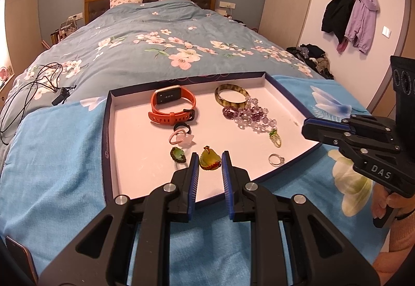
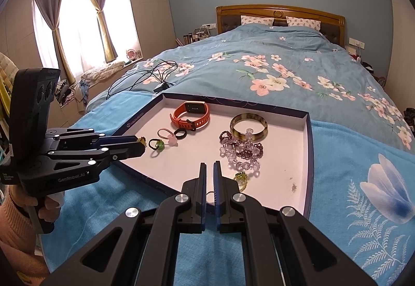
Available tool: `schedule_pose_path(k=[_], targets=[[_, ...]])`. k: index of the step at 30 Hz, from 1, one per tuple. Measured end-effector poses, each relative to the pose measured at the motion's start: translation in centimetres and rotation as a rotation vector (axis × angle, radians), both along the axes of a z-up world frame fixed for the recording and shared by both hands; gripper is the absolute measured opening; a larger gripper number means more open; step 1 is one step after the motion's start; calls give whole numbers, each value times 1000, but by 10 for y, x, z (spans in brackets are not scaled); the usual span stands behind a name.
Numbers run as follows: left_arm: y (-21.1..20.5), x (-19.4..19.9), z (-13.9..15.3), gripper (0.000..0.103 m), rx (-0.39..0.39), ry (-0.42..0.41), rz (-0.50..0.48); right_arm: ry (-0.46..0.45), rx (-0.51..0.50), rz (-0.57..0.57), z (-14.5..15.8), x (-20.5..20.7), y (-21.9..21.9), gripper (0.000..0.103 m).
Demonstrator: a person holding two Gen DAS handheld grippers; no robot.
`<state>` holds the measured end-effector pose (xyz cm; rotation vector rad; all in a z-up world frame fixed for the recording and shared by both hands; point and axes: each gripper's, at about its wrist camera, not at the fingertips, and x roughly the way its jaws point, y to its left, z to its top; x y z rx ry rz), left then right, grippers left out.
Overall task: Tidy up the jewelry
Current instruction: 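Lower the held yellow pendant into the box with the left tool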
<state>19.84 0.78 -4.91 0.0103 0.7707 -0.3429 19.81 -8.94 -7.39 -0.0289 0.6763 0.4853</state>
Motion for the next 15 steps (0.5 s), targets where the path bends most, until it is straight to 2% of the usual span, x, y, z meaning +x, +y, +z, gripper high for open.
schedule_pose_path(k=[15], targets=[[0, 8, -6, 18, 27, 19, 26, 20, 10, 6, -2, 1, 0, 4]])
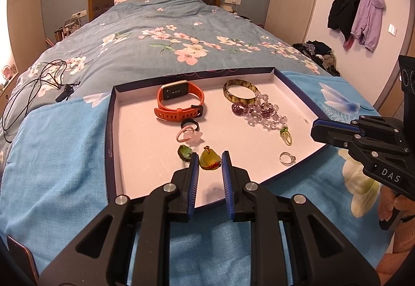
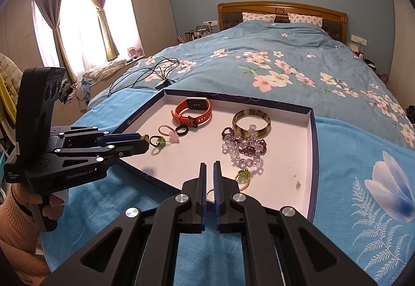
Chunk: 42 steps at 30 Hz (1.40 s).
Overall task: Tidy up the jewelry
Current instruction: 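Lower the held yellow pendant into the box with the left tool, then open the left tool to release the pendant in the box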
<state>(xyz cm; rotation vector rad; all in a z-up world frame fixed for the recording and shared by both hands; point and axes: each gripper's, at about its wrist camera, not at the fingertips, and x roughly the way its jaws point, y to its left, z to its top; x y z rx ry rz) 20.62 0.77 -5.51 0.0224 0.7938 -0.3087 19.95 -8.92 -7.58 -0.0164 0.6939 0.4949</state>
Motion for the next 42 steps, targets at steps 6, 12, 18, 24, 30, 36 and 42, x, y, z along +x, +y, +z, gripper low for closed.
schedule_pose_path(k=[6, 12, 18, 24, 30, 36, 42], targets=[[-1, 4, -3, 18, 10, 14, 8, 19, 13, -5, -3, 3, -2, 4], [-2, 7, -6, 18, 21, 22, 10, 28, 20, -5, -4, 4, -3, 4], [-2, 7, -9, 18, 25, 27, 17, 30, 23, -4, -5, 4, -3, 6], [-1, 8, -13, 19, 29, 39, 22, 35, 26, -8, -6, 4, -3, 6], [-1, 4, -13, 25, 26, 36, 29, 36, 29, -13, -6, 2, -3, 7], [3, -8, -7, 46, 13, 7, 51, 24, 45, -32, -4, -3, -6, 27], [7, -35, 7, 82, 0, -83, 73, 0, 57, -68, -3, -16, -12, 59]])
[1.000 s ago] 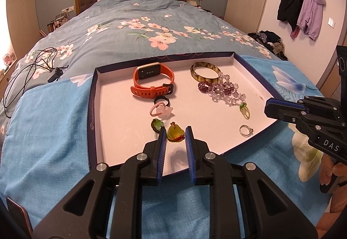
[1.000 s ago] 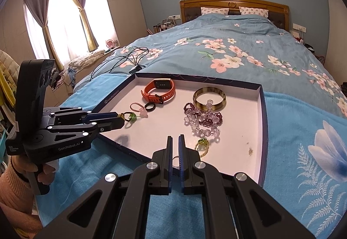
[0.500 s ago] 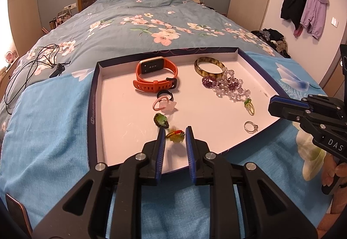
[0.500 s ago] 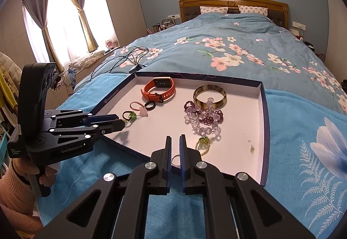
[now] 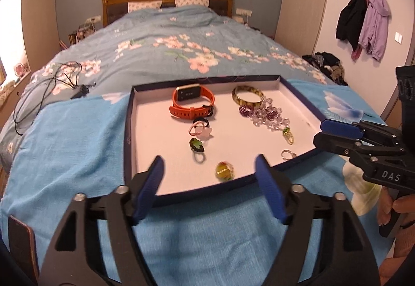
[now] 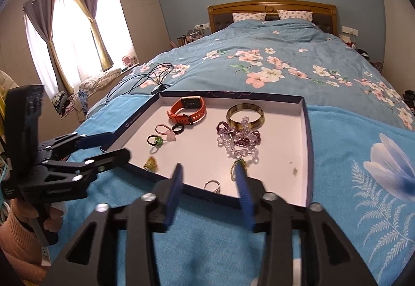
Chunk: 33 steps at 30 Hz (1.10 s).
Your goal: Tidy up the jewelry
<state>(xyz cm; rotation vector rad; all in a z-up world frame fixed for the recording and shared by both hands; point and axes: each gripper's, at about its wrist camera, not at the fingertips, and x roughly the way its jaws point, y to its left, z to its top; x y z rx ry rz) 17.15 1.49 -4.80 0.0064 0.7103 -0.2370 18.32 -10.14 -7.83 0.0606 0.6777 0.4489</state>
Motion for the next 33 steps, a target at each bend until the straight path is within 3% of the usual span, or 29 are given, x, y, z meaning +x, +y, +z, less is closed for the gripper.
schedule_pose_path(k=[1, 3, 11, 23, 33], targets=[[0, -5, 2, 91, 2, -19, 4, -7, -1, -12, 0, -2, -1, 65], [0, -17, 7, 94, 12, -59, 6, -22, -3, -31, 2, -6, -3, 81], [-2, -54, 23, 97, 30, -179, 43, -81, -6, -88, 8, -25, -8, 96], [0, -94, 36, 97, 8, -277, 95, -219, -58, -143, 18, -57, -5, 96], [7, -120, 45, 97, -5, -371, 153, -311, -42, -160, 24, -77, -7, 96]])
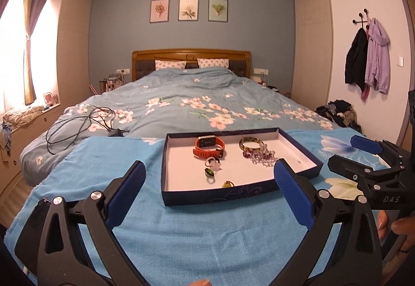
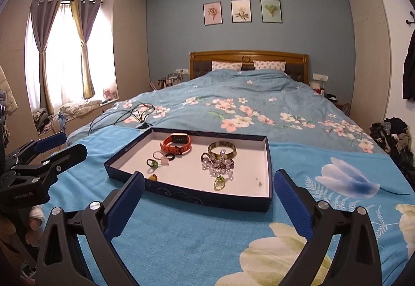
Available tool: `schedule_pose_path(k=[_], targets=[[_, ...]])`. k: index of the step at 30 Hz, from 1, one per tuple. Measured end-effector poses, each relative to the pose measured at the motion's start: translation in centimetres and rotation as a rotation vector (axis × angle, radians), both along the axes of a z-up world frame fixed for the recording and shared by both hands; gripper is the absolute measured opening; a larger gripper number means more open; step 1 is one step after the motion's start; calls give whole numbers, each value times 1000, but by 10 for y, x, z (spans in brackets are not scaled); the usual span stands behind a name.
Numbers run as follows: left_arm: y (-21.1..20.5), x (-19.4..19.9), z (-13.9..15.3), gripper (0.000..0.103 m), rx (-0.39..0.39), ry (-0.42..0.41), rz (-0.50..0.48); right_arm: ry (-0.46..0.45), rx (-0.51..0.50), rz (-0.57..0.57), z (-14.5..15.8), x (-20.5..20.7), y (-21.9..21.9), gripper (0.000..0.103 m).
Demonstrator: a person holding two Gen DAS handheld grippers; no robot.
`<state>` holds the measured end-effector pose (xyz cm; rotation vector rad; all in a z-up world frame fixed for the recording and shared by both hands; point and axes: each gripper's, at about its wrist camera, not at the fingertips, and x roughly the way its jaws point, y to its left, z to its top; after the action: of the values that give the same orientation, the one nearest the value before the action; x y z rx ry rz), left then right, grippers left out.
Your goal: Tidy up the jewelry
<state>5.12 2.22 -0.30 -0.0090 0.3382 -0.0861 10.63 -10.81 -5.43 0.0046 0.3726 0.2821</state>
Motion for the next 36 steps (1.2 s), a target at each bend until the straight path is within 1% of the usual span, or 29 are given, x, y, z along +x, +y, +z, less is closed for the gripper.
schedule_pose_path(k=[3, 12, 20, 36], targets=[[1, -11, 3, 97, -1, -30, 9, -32, -2, -19, 1, -4, -1, 96], [3, -29, 7, 97, -17, -95, 22, -83, -11, -59, 0, -13, -2, 96], [0, -32, 8, 97, -18, -106, 28, -107, 5, -76, 1, -18, -4, 96], [-2, -30, 8, 97, -21, -112, 47, -113, 8, -81, 0, -22, -4, 96]])
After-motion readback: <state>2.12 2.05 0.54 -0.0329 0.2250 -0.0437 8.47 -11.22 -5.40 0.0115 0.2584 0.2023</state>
